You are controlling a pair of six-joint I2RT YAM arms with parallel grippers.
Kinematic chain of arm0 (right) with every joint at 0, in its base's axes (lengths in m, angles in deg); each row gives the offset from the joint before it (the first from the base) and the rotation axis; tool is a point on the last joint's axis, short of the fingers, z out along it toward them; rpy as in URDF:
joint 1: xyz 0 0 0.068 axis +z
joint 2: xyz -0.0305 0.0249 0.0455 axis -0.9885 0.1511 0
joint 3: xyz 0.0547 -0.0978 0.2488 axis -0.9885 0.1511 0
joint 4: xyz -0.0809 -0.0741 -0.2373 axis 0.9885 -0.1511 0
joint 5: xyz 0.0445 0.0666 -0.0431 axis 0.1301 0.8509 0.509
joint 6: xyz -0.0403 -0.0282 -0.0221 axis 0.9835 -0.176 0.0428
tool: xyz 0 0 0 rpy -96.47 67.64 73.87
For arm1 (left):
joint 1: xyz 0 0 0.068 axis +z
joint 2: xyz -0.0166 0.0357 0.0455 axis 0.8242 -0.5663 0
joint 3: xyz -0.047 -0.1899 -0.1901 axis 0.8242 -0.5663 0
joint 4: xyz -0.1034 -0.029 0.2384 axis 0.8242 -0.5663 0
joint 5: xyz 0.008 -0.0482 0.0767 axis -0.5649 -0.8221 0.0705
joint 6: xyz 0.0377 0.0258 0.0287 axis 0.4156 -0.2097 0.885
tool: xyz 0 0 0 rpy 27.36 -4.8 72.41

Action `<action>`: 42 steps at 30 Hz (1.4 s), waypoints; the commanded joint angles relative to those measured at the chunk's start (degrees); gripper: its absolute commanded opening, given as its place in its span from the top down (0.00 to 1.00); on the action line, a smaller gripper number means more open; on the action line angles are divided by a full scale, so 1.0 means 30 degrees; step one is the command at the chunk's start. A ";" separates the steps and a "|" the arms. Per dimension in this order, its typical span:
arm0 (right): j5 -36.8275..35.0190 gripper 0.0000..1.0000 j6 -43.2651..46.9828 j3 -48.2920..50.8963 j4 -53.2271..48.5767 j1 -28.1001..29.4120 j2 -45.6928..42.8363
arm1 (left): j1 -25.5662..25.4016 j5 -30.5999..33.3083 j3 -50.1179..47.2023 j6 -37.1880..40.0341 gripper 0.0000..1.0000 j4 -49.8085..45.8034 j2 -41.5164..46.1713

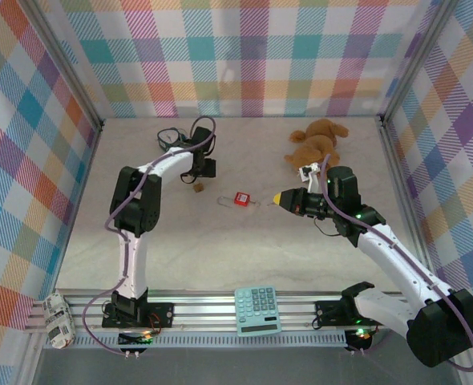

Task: Unlock with the key

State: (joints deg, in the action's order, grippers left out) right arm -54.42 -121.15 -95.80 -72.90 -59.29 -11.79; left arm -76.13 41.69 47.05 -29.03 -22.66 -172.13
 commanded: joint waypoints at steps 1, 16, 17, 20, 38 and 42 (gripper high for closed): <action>-0.0070 0.96 0.0460 -0.0765 -0.0316 -0.0126 -0.0526 | -0.0058 0.1701 0.0694 0.1202 0.28 -0.1900 -0.0717; 0.0272 0.97 0.0385 -0.0823 0.0354 -0.0133 -0.0014 | 0.0253 0.1145 -0.3380 0.0019 0.33 -0.1327 0.2239; 0.0299 0.97 0.0393 -0.0807 0.0362 -0.0140 -0.0010 | 0.0253 0.1146 -0.3649 -0.0039 0.33 -0.1205 0.2388; 0.0325 0.97 0.0384 -0.0713 0.0379 -0.0133 -0.0083 | 0.0257 0.1135 -0.4215 -0.0290 0.33 -0.1030 0.2692; 0.0362 0.97 0.0264 -0.0367 0.0390 -0.0148 -0.0630 | 0.0195 -0.2031 -0.7713 -0.1596 0.39 0.0896 0.5683; 0.0326 0.97 0.0177 -0.0440 0.0274 -0.0141 -0.0818 | 0.0077 -0.2761 -0.7742 -0.1589 0.39 0.1387 0.5575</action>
State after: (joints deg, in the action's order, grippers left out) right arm -54.57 -120.54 -96.70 -73.25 -59.29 -12.93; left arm -75.95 36.88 24.38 -32.79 -20.21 -156.85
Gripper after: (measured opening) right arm 0.062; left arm 0.606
